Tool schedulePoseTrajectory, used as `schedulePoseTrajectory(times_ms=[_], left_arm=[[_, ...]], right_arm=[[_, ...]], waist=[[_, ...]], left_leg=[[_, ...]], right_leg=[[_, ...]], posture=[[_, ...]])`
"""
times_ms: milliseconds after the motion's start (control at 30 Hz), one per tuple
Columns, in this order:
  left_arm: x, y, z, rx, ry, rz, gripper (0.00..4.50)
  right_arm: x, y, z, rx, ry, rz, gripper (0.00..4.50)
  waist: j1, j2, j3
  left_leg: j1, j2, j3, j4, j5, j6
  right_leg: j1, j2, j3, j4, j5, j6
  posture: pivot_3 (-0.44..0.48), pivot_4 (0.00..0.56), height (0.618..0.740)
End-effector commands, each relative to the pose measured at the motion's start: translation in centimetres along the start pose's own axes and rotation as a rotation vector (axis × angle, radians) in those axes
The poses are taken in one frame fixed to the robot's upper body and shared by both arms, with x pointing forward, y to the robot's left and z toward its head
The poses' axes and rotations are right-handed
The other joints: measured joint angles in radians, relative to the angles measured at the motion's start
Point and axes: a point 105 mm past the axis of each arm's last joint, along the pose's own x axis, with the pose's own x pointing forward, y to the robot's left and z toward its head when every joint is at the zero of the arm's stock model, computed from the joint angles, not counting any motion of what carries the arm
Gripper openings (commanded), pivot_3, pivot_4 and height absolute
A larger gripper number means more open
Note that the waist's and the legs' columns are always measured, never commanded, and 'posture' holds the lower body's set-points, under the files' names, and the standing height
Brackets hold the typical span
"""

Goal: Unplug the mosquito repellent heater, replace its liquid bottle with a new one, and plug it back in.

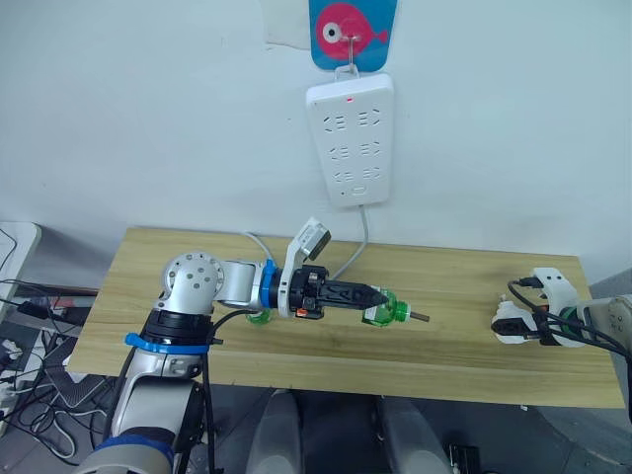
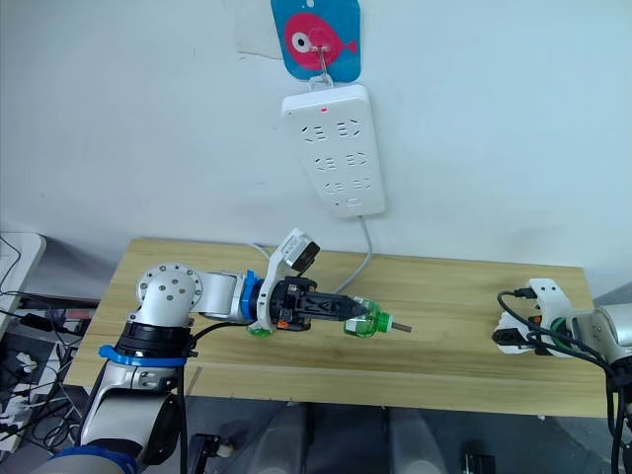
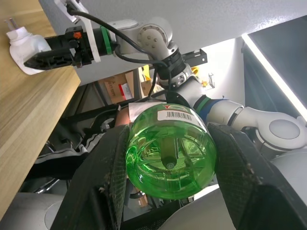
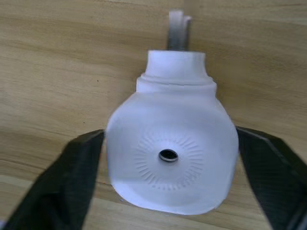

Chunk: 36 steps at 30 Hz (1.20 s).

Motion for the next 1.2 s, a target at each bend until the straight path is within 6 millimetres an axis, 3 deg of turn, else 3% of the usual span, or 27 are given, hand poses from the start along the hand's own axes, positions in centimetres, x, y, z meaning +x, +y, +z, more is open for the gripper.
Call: schedulePoseTrajectory(times_ms=[33,233,367,433,533,633,700,800,900,1000,1200], left_arm=[[0.0,-1.0,0.3,0.029,-0.003,-0.043,2.22],[-0.7,-0.8,0.3,0.027,-0.016,-0.025,2.22],[-1.0,-0.6,1.0,0.032,-0.064,-0.023,2.22],[-0.5,-0.2,2.1,0.040,-0.135,-0.029,2.22],[0.6,0.3,3.7,0.033,-0.242,-0.049,2.22],[1.8,0.5,4.7,-0.010,-0.317,-0.093,2.22],[2.6,0.4,5.5,-0.040,-0.358,-0.131,2.22],[3.5,0.1,6.1,-0.057,-0.368,-0.152,2.22],[3.8,0.2,6.6,-0.074,-0.375,-0.150,2.22],[4.3,0.0,6.7,-0.089,-0.368,-0.166,2.22],[4.9,-0.6,6.8,-0.095,-0.357,-0.186,2.22]], right_arm=[[-1.2,-0.3,1.2,0.044,-0.057,0.002,4.44],[-6.7,1.5,2.3,0.117,-0.154,0.083,4.44],[-10.1,2.4,1.4,0.138,-0.278,0.101,4.44],[-11.5,4.4,1.0,0.120,-0.466,0.125,4.44],[-13.1,9.6,1.0,0.102,-0.800,0.178,4.44],[-13.6,14.7,0.7,0.320,-1.004,0.301,4.44],[-14.8,17.4,1.7,0.484,-1.097,0.450,4.44],[-15.8,18.5,3.4,0.669,-1.169,0.561,4.44],[-15.9,20.2,4.3,0.719,-1.162,0.621,4.44],[-15.2,21.8,4.2,0.750,-1.127,0.645,4.44],[-15.2,22.2,4.2,0.785,-1.158,0.622,4.44]], waist=[[0.001,0.000,0.000],[0.006,0.001,0.000],[0.014,0.001,0.000],[0.023,0.000,0.000],[0.018,0.000,0.000],[0.008,0.001,-0.001],[-0.006,0.001,-0.001],[-0.031,0.000,0.000],[-0.042,0.000,-0.001],[-0.045,0.000,-0.001],[-0.044,0.000,0.000]], left_leg=[[0.000,0.000,0.000,0.000,0.000,0.000],[0.000,0.000,0.000,-0.001,0.000,0.000],[0.000,0.000,-0.001,-0.001,0.000,0.000],[-0.001,0.000,-0.002,-0.001,0.000,0.000],[-0.001,0.001,-0.003,-0.001,0.000,0.000],[-0.001,0.001,-0.002,-0.002,0.000,-0.001],[-0.001,0.001,-0.001,-0.002,0.000,-0.001],[-0.001,0.001,0.002,-0.001,0.001,-0.002],[-0.001,0.001,0.001,-0.002,0.001,-0.003],[-0.001,0.001,0.000,-0.003,0.003,-0.006],[-0.003,0.000,0.000,-0.003,0.003,-0.007]], right_leg=[[0.000,0.000,0.000,0.000,0.000,0.000],[0.000,0.000,0.000,0.000,0.000,0.000],[0.000,0.000,-0.001,-0.001,0.000,0.000],[0.001,0.000,-0.002,-0.003,0.000,0.000],[0.001,0.000,-0.004,-0.003,0.000,0.000],[0.000,0.000,-0.003,-0.001,0.000,0.000],[0.000,-0.001,-0.002,-0.002,0.000,0.001],[-0.001,-0.001,0.001,-0.002,0.001,0.004],[-0.001,0.000,0.001,-0.002,0.000,0.005],[-0.002,0.001,0.000,-0.002,0.001,0.003],[-0.003,0.000,0.000,-0.003,0.001,0.003]], posture=[[0.100,0.353,0.740],[0.093,0.343,0.740],[0.067,0.333,0.740],[0.045,0.330,0.740],[0.014,0.331,0.740],[-0.010,0.326,0.740],[-0.028,0.327,0.740],[-0.042,0.329,0.740],[-0.061,0.331,0.740],[-0.065,0.331,0.740],[-0.069,0.336,0.740]])
